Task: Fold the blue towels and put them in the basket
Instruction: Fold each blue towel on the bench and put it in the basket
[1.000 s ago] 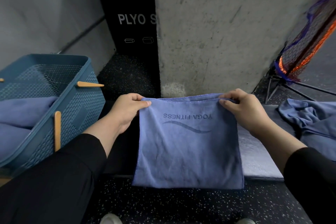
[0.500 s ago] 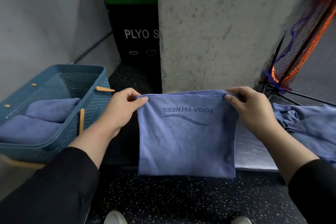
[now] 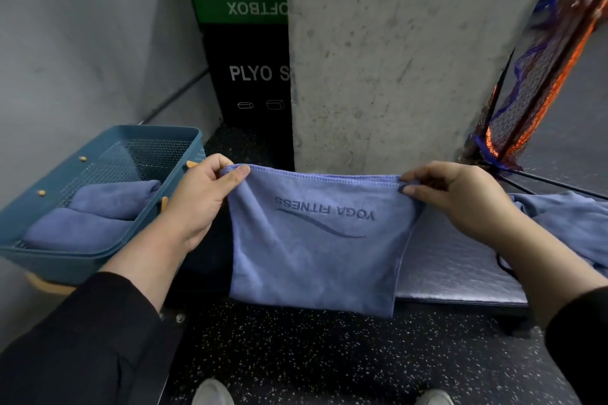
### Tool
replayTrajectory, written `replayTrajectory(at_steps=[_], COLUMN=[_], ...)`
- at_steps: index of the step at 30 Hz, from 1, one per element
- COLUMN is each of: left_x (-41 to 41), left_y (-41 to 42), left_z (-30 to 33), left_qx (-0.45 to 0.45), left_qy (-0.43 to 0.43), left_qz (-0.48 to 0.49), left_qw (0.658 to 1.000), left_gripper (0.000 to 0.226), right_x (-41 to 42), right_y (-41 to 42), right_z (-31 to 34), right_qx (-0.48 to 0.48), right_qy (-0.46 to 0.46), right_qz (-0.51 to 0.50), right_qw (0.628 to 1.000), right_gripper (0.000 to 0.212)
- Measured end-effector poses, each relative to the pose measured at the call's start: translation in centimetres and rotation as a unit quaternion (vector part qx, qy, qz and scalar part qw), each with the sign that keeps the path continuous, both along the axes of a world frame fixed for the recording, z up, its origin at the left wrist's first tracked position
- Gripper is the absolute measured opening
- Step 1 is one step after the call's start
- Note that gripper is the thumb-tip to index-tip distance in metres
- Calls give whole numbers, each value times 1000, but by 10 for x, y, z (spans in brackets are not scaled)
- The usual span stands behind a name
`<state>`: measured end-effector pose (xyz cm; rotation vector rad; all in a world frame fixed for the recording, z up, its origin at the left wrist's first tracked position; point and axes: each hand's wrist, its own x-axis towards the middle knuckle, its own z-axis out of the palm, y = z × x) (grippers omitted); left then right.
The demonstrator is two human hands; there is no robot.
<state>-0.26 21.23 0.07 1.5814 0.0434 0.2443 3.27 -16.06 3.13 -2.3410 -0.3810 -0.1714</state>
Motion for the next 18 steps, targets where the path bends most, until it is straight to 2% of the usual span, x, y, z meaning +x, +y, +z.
replayTrajectory(at_steps=[3,5,7,13,18], left_x=[1,1,1,2,3], left_y=[2,2,1,1,1], left_z=[4,5,7,5,7], left_qx=[4,15,24,45,56], left_qy=[-6,-6,-7,-12,-35], left_qz=[13,21,26,35,62], left_qw=[1000,1000,999,998,996], left_gripper=[34,35,36,37,30], right_x=[-1,-1,-2,-11,-7], right_y=[0,2,3,8,11], right_z=[1,0,-1,-7,-9], right_qx=[-59,-124,-148,-30,7], right_qy=[2,-16,-25,-28,-56], right_qz=[25,47,57,31,-15], right_qw=[998,991,987,999,998], right_gripper=[15,11,6,15,15])
